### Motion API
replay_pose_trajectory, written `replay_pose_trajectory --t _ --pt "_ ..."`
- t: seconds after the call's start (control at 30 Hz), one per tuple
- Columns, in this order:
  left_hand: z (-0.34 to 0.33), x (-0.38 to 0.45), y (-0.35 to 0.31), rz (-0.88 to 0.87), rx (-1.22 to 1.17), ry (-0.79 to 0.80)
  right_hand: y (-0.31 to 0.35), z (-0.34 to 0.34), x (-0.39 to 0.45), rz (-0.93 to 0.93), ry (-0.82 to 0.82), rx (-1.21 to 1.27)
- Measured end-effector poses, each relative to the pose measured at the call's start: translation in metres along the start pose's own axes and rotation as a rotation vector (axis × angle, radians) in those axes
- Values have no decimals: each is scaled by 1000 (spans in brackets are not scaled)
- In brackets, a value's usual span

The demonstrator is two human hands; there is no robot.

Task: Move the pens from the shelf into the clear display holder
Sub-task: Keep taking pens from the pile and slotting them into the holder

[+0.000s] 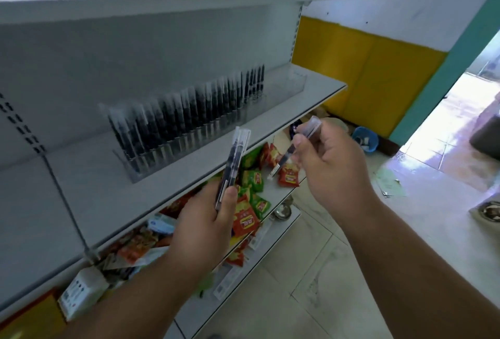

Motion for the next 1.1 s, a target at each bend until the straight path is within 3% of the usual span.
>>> replay_pose_trajectory --t 0.3,0.53,0.83,1.1 --pt "-52 103 2 -65 27 12 -54 -6 107 54 -78 16" --pt "-89 153 10 -92 74 -189 -102 -49 220 219 -37 32" --pt "-164 190 3 45 79 -500 -134 -96 323 431 187 55" --pt "-183 192 -2 114 154 -654 -122 -114 361 592 351 115"
Point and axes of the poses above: each hand's wrist, its own x-axis towards the middle knuckle, its own z-axis out of the back of the hand, y = z × x, the point moved 3 cm from there along x, towards the middle knuckle, and after that the axes turned 15 degrees about -x, right-handed, at the moved point
